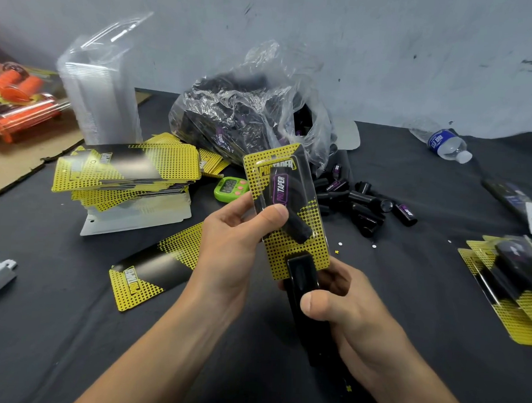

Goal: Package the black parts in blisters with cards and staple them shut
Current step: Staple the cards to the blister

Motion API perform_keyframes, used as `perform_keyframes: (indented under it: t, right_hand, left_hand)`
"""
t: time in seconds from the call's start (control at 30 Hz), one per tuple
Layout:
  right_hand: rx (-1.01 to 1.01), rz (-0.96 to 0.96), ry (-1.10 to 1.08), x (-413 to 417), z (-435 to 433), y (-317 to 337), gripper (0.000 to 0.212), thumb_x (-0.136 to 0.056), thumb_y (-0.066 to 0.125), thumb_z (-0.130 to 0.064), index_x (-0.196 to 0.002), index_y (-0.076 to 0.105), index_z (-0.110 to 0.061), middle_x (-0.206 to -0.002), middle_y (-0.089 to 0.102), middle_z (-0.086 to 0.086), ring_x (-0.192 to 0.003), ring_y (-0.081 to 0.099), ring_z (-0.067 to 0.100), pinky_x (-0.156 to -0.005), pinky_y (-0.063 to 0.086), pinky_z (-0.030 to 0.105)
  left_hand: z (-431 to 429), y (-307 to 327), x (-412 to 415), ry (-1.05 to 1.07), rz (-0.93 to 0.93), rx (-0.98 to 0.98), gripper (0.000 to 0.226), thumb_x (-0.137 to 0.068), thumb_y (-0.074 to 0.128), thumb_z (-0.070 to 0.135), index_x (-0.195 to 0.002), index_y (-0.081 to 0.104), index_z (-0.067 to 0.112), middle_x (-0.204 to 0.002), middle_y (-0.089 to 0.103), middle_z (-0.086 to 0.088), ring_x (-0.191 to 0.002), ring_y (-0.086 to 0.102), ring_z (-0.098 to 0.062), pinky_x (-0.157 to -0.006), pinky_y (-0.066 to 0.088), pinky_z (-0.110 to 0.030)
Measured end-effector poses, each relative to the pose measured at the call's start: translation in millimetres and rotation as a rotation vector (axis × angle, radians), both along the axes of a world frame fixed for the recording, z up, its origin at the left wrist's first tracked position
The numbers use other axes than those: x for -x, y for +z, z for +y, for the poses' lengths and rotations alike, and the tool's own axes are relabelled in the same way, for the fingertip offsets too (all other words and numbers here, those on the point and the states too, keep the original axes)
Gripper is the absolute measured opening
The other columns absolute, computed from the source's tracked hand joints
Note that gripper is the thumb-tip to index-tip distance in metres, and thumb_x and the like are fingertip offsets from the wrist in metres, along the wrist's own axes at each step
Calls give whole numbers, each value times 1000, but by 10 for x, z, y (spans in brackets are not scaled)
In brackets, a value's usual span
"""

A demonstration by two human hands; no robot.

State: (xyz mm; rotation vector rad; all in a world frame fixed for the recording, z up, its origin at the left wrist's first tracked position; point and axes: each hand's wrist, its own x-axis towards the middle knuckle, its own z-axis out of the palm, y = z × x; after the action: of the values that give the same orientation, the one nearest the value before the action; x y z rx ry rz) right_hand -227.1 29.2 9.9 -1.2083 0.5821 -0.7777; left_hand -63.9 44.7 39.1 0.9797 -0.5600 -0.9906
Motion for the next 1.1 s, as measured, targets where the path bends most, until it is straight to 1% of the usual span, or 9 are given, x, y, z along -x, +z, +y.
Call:
perform_keyframes:
  t: [0.13, 0.23, 0.33, 0.43, 0.57, 0.67, 0.8, 0.93, 1.1]
  right_hand:
    - [-2, -9, -1, -9, 0, 5, 58, -61, 81, -28, -117, 75, -13, -109, 74, 12, -102, 69, 25, -83, 57, 28]
    - [-1, -7, -5, -10, 3, 14, 59, -60, 81, -27, -116, 75, -12, -107, 74, 12, -99, 69, 23, -79, 56, 27]
    - [3, -16, -8, -15, 10, 19, 59, -59, 80, -25, -116, 75, -12, -108, 74, 11, -100, 70, 22, -80, 56, 26]
    - [2, -16, -18, -24, 10, 23, 58, -59, 79, -25, -115, 75, -11, -106, 74, 10, -98, 69, 20, -80, 56, 25]
    - [-4, -3, -32, -29, 19, 30, 56, -58, 78, -25, -112, 76, -10, -103, 73, 11, -96, 68, 22, -78, 56, 26]
    - [-8, 4, -40, -32, 31, 37, 56, -57, 77, -26, -110, 77, -11, -102, 74, 12, -95, 69, 22, -77, 57, 27]
    - [-13, 39, -73, -44, 42, 46, 54, -54, 76, -27, -105, 78, -12, -98, 75, 13, -92, 70, 23, -74, 58, 27]
    - [-35, 54, -99, -56, 55, 44, 52, -50, 74, -28, -100, 79, -12, -93, 74, 14, -86, 69, 22, -68, 56, 26]
    - [-45, 63, -134, -61, 61, 39, 53, -47, 75, -28, -96, 78, -8, -91, 72, 16, -88, 66, 28, -70, 53, 30]
  left_hand:
    - [8, 1, 7, 9, -19, -3, 52, -70, 80, 12, -119, 71, -1, -119, 75, -17, -120, 67, -35, -115, 44, -53]
    - [12, 4, -13, 12, -28, -7, 52, -66, 88, 8, -116, 73, 0, -118, 76, -16, -122, 66, -37, -116, 42, -54]
    - [5, -5, -29, 9, -37, -3, 53, -69, 83, 11, -120, 72, 0, -126, 72, -16, -127, 63, -34, -118, 40, -53]
    - [3, 1, -34, 5, -31, 1, 65, -68, 81, 17, -129, 66, -2, -136, 66, -17, -132, 60, -32, -118, 39, -53]
    - [6, 4, -36, -6, -38, 5, 64, -68, 81, 17, -128, 67, -2, -143, 61, -19, -137, 55, -33, -120, 37, -53]
    - [2, -16, -40, -10, -61, 13, 56, -69, 81, 17, -121, 71, 0, -140, 63, -18, -137, 55, -33, -120, 36, -53]
    - [-1, -19, -38, -6, -68, 24, 60, -69, 81, 17, -125, 69, -1, -136, 66, -20, -136, 56, -35, -119, 37, -55]
    - [-5, -29, -29, 8, -98, 41, 44, -72, 79, 15, -113, 75, 2, -122, 73, -18, -130, 60, -38, -118, 38, -56]
    - [-11, -26, -22, 15, -84, 54, 36, -72, 79, 13, -107, 78, 4, -115, 76, -15, -127, 61, -40, -117, 40, -55]
